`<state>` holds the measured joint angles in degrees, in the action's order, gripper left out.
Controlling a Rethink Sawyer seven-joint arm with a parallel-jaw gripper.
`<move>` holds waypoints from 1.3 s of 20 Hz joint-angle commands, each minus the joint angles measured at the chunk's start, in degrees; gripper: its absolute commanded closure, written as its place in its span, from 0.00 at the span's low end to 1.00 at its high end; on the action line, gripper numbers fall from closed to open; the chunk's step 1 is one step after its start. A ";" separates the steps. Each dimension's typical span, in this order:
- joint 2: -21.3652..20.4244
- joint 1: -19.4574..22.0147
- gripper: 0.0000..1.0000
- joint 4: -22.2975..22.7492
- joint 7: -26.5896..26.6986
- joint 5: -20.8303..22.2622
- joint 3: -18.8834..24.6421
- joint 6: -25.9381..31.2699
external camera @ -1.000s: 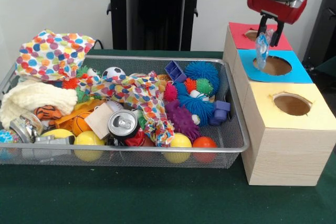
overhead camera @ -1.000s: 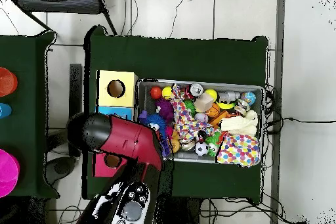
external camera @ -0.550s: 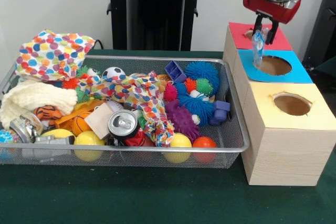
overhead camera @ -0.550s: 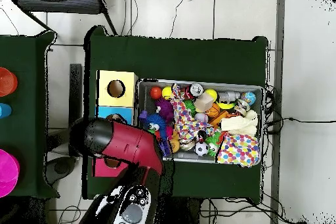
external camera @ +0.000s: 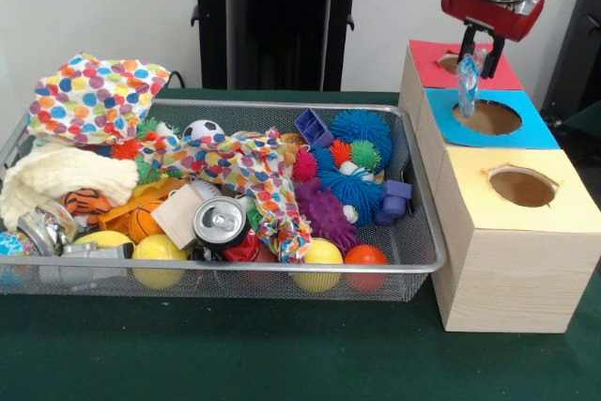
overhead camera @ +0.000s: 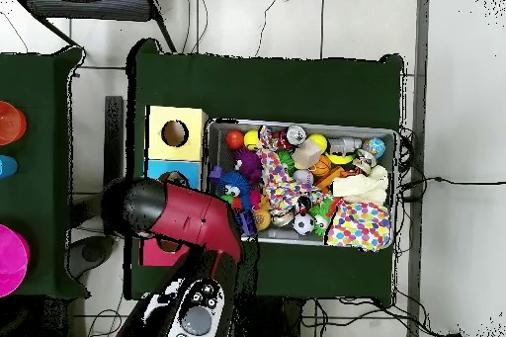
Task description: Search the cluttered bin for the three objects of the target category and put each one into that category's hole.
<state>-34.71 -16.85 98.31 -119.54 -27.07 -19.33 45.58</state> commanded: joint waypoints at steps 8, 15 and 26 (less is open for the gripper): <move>3.02 1.49 1.00 -2.37 -10.00 -1.30 7.65 -0.31; 3.17 2.21 0.00 -3.21 -8.14 -0.15 8.40 0.17; 3.29 1.66 0.00 -6.52 -10.59 1.08 6.82 5.06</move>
<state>-34.08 -16.58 95.05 -119.54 -27.05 -16.92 45.61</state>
